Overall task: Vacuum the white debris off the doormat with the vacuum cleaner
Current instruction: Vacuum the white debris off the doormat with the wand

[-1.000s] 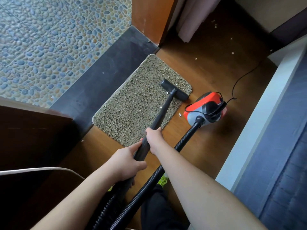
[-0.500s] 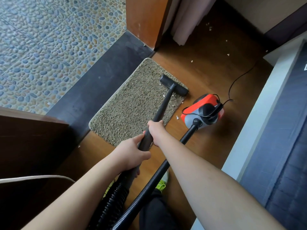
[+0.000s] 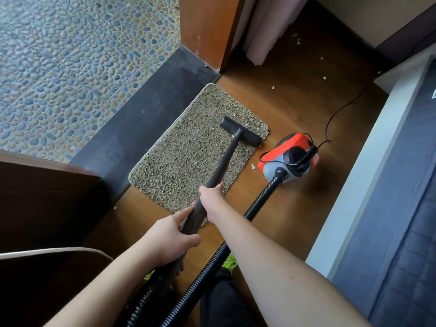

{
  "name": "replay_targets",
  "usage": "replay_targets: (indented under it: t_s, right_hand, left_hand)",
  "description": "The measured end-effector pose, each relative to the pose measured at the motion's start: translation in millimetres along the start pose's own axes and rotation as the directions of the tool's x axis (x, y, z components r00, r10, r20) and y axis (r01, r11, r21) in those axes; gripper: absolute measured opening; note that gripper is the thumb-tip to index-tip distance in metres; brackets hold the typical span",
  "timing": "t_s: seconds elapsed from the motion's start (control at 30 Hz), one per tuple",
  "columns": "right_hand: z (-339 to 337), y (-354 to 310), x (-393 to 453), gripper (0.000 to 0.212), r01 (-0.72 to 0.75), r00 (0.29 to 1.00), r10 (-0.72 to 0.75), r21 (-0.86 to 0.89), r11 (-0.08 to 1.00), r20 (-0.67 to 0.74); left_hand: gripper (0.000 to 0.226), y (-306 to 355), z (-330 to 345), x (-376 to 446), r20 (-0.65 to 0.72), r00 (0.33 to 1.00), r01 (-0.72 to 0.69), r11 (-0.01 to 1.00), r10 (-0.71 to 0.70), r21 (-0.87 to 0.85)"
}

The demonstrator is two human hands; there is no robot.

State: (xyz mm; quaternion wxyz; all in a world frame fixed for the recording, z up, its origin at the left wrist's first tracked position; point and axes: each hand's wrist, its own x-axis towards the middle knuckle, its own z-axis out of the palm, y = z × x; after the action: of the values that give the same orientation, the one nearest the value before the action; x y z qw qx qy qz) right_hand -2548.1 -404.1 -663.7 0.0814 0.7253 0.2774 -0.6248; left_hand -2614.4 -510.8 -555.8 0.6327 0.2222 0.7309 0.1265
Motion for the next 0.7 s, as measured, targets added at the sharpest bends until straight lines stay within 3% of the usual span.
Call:
replay_targets:
  t_s: [0.7]
  right_hand:
    - [36, 29, -33, 0.074, 0.038, 0.999, -0.038, -0.029, 0.999, 0.013]
  left_hand:
    - [0.079, -47, -10, -31, -0.026, 0.999, -0.026, 1.0, 0.026, 0.015]
